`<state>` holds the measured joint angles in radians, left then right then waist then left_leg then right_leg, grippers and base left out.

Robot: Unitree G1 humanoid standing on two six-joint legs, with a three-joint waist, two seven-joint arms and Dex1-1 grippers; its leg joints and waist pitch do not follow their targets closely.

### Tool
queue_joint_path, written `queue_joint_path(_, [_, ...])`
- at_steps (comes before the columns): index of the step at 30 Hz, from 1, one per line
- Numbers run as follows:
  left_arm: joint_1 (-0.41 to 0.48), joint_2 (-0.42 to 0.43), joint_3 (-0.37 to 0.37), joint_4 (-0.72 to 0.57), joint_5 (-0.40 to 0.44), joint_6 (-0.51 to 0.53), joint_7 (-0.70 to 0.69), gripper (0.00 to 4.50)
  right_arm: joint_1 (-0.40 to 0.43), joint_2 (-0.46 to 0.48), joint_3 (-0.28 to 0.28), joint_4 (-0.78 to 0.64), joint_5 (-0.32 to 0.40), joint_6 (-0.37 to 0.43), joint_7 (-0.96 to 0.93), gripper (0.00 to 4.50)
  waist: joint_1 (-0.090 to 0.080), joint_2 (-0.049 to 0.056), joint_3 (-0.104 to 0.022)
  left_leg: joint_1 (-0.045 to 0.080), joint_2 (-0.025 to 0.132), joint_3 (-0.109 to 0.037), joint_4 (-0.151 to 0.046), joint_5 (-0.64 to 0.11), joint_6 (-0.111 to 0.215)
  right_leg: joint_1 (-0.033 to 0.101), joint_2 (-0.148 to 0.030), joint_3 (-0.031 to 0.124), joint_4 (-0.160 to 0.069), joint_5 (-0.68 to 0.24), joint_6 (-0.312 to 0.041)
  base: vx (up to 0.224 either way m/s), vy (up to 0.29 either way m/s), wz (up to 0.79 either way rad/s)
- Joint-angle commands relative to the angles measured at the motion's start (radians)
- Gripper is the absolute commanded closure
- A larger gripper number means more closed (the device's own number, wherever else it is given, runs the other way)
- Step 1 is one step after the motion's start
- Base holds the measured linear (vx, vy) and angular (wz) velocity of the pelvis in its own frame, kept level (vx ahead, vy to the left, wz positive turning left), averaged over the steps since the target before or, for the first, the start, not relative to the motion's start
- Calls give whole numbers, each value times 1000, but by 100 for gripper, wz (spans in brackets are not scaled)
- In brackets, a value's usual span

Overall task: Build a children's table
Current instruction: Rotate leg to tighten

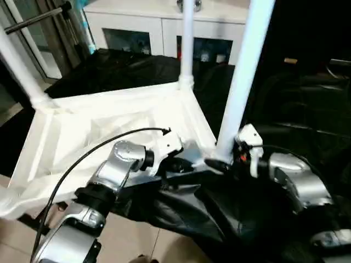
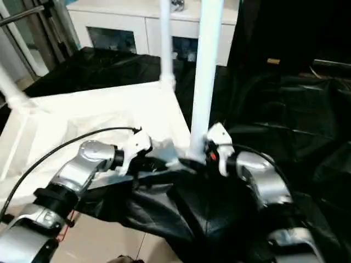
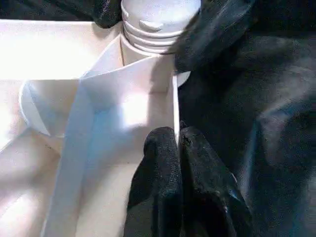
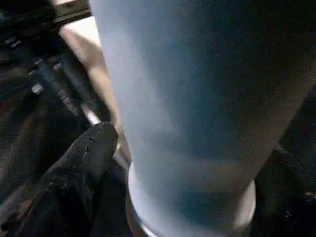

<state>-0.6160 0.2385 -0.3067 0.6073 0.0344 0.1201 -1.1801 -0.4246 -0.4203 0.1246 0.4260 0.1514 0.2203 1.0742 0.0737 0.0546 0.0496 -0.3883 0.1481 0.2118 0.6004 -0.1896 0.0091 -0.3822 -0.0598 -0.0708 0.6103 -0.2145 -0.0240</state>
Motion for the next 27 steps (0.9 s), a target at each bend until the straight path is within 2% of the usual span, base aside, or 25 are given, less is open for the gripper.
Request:
queue_joint_path(1, [-4,-6,-37,-37,-15,-23,-62,450,16,2,57,-43,7,25,64,60,1,-10,-60,24,105,-53,-68,-176,81,39,-114,61,-79,-142,-236,0,0,0])
queue_joint_path(5, [7,12,-47,-65,-30,-7,-112,450,29,-7,66,-66,6,42,85,60,6,-12,-60,25,105,-53,-68,-175,73,38,-117,63,-79,-147,-235,0,0,0])
queue_joint_path(13, [24,17,-53,-90,-41,15,-137,450,47,-2,72,-98,28,77,91,131,10,-11,-60,27,105,-53,-69,-176,60,36,-116,63,-80,-160,-231,0,0,0])
queue_joint_path(16, [32,14,-49,-95,-40,21,-134,450,58,6,67,-104,36,86,91,141,12,-12,-61,27,105,-53,-68,-168,63,36,-116,63,-78,-148,-232,0,0,0])
queue_joint_path(18, [36,7,-47,-94,-39,32,-117,450,71,15,68,-106,37,91,82,163,12,-13,-61,26,105,-53,-68,-166,65,36,-116,62,-78,-149,-230,0,0,0])
queue_joint_path(22, [36,-4,-43,-94,-41,53,-96,450,88,22,77,-117,41,104,81,177,12,-14,-58,28,105,-53,-70,-179,58,35,-116,63,-81,-182,-223,0,0,0])
queue_joint_path(24, [19,-35,-27,-63,-24,56,-16,450,81,59,69,-75,2,74,-21,178,11,-15,-57,29,106,-55,-72,-193,49,34,-118,64,-85,-208,-219,0,0,0])
queue_joint_path(27, [-2,-75,-4,-24,-11,58,77,450,49,122,34,16,-50,34,-205,179,-1,-15,-50,34,100,-58,-75,-248,10,26,-122,65,-99,-312,-206,0,0,0])
